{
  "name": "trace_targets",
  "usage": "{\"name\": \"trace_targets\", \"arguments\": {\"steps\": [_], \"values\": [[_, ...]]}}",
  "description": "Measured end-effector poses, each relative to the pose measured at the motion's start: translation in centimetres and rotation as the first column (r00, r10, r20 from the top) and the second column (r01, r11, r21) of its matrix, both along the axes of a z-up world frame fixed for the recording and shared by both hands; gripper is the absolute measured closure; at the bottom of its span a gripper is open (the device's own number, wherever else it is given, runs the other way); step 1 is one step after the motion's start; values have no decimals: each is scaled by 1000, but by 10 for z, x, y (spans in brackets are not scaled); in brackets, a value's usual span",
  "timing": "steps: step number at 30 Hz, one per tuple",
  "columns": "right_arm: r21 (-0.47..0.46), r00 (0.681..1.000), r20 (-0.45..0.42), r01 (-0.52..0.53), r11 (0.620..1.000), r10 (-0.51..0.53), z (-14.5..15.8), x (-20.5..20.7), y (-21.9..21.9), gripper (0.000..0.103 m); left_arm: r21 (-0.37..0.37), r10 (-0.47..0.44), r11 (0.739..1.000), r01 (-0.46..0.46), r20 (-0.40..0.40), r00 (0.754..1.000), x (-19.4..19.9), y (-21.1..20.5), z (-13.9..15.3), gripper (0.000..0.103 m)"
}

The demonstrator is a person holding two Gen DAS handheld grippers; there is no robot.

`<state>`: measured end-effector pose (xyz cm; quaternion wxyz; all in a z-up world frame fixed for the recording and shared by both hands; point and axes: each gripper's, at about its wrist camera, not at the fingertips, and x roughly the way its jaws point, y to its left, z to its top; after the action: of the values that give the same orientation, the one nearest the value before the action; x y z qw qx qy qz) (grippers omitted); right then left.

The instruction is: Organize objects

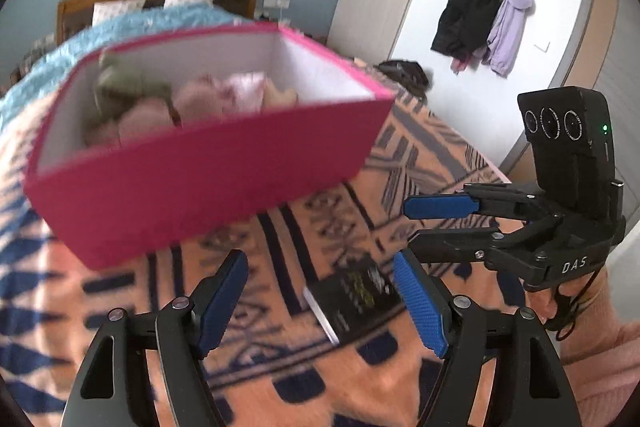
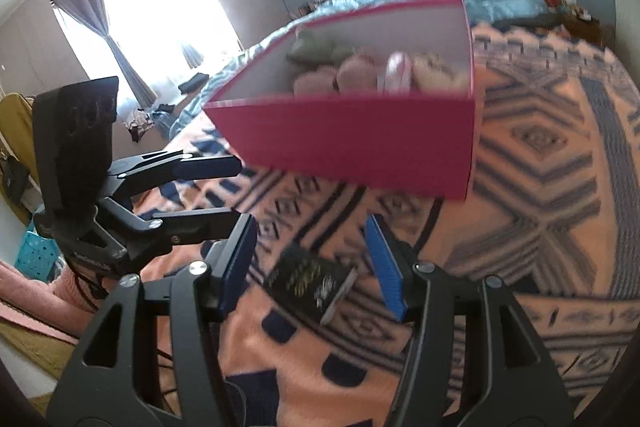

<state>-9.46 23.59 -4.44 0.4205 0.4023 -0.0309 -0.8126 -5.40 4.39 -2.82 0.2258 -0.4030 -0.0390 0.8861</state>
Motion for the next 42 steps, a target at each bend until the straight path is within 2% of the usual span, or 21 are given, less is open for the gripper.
{"name": "trace_targets", "arguments": {"steps": [6, 9, 15, 17, 21, 26, 31, 42], "values": [[21, 996, 85, 3, 1000, -5, -31, 3, -2, 45, 16, -15, 1000, 14, 58, 998, 6, 8, -18, 28], [23, 994, 108, 6, 1000, -8, -39, 3, -3, 45, 31, -30, 999, 28, 74, 997, 9, 11, -25, 33], [14, 991, 132, 26, 1000, -28, -46, -1, 1, 46, 52, -50, 998, 44, 112, 992, 10, 17, -33, 43], [6, 990, 140, 27, 1000, -27, -48, 0, 2, 49, 63, -56, 997, 49, 128, 990, 9, 18, -36, 48], [7, 988, 151, 24, 1000, -25, -52, 1, 0, 54, 63, -49, 997, 39, 168, 985, 7, 18, -43, 51], [0, 987, 157, 23, 1000, -23, -53, 0, -3, 58, 84, -45, 996, 29, 190, 981, 4, 15, -47, 64], [8, 987, 161, 18, 1000, -19, -58, -2, -5, 66, 87, -44, 996, 27, 199, 979, 3, 17, -48, 65], [3, 986, 162, 34, 999, -35, -62, -4, -8, 67, 93, -55, 995, 39, 181, 982, 3, 20, -41, 65]]}}
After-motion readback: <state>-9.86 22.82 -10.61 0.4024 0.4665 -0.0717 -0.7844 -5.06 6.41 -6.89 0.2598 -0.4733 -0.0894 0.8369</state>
